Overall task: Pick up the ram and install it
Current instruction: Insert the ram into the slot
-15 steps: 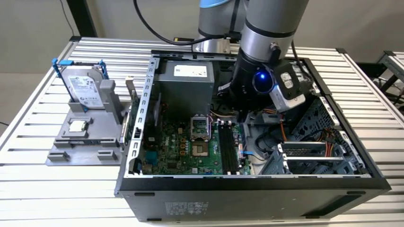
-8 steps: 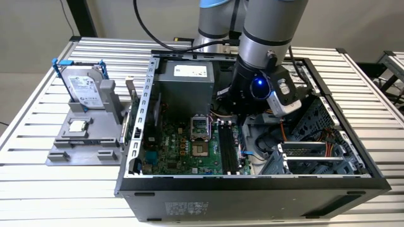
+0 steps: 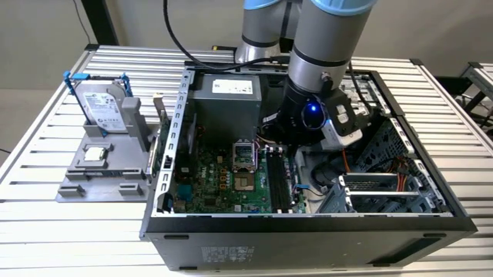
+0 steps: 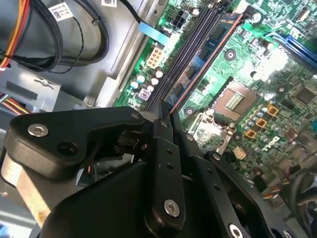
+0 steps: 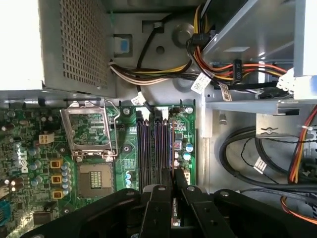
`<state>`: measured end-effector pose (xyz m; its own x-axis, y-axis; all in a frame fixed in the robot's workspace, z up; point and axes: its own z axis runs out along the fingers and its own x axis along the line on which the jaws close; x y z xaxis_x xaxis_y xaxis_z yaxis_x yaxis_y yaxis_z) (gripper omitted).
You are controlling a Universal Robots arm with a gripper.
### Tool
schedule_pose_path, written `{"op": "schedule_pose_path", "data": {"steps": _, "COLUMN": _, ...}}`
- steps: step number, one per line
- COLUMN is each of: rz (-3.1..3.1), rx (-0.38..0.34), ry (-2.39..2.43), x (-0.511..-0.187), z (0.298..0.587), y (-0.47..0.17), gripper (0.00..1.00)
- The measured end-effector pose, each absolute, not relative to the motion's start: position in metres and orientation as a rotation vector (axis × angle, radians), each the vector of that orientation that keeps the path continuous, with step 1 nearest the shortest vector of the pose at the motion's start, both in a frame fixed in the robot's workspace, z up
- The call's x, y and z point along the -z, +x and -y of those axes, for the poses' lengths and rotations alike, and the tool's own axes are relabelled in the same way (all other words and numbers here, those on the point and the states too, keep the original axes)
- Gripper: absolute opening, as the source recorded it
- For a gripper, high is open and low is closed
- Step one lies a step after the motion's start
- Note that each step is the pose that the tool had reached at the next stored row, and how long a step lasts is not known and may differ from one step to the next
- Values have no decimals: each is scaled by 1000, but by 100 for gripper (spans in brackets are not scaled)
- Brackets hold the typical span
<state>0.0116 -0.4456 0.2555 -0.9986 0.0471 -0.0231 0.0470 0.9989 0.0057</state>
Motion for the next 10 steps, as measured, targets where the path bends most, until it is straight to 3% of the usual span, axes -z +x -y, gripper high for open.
{"op": "schedule_pose_path", "data": {"steps": 10, "rz": -3117, "rx": -8, "ry": 75, "x": -239, "z": 446, "y": 12, "gripper": 0}}
